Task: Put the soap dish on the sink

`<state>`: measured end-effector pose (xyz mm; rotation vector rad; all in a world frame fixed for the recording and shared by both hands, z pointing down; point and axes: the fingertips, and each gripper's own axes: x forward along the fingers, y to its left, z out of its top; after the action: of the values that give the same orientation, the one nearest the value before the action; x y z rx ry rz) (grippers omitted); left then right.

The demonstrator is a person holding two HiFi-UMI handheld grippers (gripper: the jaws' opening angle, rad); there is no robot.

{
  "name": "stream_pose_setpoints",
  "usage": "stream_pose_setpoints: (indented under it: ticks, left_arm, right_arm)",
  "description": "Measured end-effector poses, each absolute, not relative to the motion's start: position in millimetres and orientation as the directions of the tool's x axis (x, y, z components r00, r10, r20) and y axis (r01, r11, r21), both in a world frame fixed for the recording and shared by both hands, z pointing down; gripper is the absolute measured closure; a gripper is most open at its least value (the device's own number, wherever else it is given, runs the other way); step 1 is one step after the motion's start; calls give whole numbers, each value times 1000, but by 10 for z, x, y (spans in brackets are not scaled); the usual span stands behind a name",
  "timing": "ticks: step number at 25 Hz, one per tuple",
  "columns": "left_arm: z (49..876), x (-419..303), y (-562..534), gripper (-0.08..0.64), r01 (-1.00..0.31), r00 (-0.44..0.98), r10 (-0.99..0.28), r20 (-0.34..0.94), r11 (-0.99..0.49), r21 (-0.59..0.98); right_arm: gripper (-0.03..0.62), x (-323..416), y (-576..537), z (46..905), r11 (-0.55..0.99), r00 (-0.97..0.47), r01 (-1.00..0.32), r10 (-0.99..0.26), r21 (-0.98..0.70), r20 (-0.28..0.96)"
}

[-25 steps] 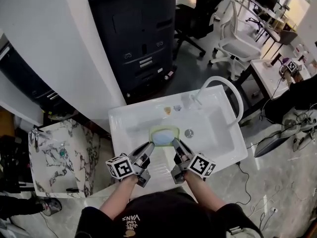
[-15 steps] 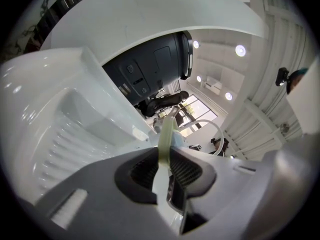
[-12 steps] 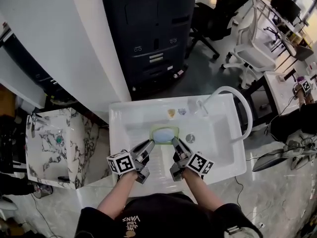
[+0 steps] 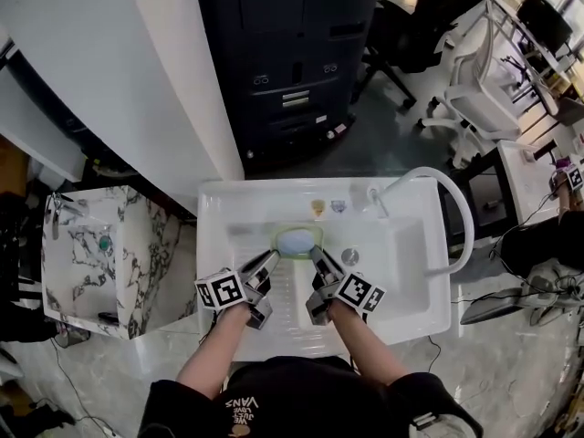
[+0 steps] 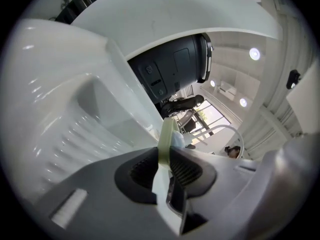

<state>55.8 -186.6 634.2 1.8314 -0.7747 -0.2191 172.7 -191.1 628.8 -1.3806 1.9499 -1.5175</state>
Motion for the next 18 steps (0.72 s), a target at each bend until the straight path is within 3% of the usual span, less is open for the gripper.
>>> stream_pose_setpoints:
  ticks: [18]
  left_arm:
    - [6623, 530, -2146, 439, -370, 745, -622, 241, -84, 925]
  right_arm:
    - [509, 1672, -2235, 6597, -69, -505, -505, -785, -860, 359]
